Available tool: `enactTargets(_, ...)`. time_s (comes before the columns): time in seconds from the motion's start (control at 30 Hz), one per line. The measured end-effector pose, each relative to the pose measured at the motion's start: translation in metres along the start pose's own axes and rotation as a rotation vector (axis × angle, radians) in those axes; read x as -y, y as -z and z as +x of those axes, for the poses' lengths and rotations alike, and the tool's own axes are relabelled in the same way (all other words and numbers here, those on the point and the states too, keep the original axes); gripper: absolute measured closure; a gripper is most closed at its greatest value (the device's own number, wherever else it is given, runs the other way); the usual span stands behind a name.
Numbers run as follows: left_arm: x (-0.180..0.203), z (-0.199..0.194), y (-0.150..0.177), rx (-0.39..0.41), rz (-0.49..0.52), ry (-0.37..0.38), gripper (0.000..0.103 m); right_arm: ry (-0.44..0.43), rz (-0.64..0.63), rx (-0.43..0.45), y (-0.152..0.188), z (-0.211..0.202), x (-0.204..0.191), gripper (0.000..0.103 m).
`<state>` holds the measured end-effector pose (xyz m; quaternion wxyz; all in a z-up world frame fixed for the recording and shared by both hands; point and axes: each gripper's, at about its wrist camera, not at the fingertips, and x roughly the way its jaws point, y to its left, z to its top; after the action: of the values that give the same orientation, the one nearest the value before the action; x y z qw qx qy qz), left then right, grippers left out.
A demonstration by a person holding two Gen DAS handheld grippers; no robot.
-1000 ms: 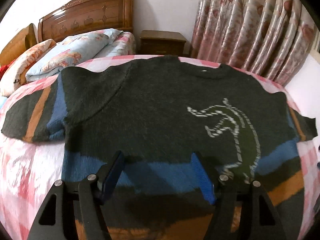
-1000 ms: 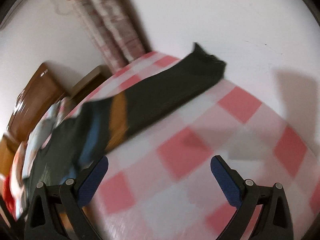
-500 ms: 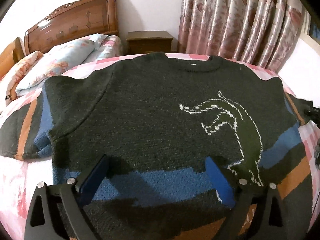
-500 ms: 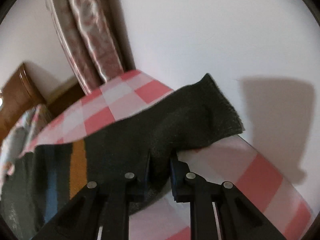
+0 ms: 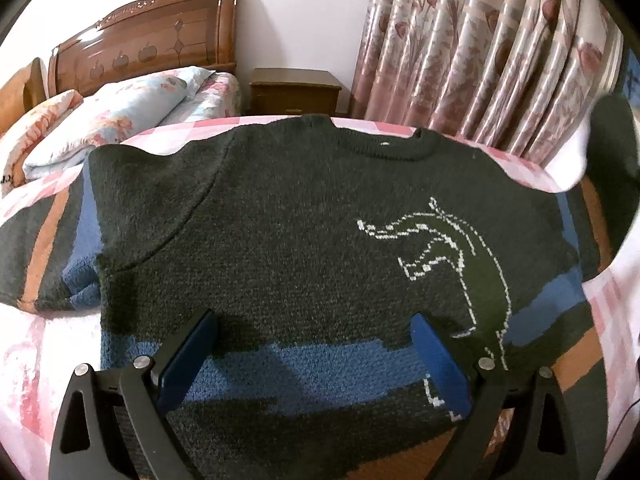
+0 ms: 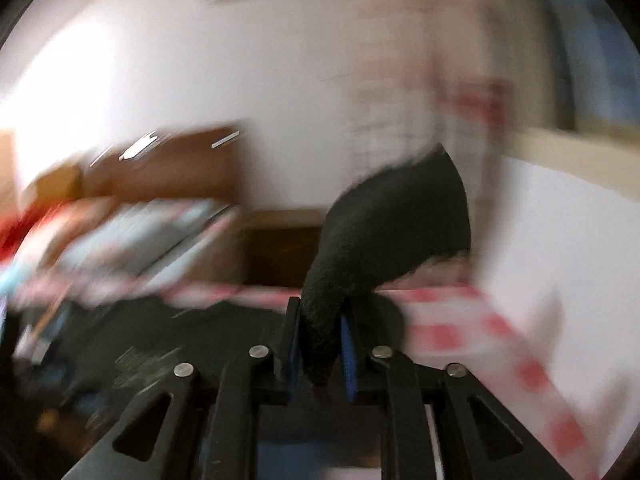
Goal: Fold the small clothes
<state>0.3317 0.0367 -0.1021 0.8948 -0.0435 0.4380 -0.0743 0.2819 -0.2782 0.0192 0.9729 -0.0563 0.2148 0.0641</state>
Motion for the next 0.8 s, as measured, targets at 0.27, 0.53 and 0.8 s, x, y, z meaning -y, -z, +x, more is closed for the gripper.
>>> enactTargets(0.27, -0.018, -0.01, 0.002, 0.043, -0.094, 0.12, 0.005, -0.175, -0.084, -0.169, 0.033, 0.028, -0.065, 0.0)
enactTargets(0.53, -0.023, -0.012, -0.011, -0.001, -0.218, 0.324, 0.035, -0.118, -0.005, -0.29, 0.089, 0.01, -0.038, 0.0)
enactTargets(0.8, 0.047, 0.035, -0.058, -0.067, -0.06, 0.144, 0.035, -0.105, 0.022, -0.272, 0.092, 0.009, -0.035, 0.0)
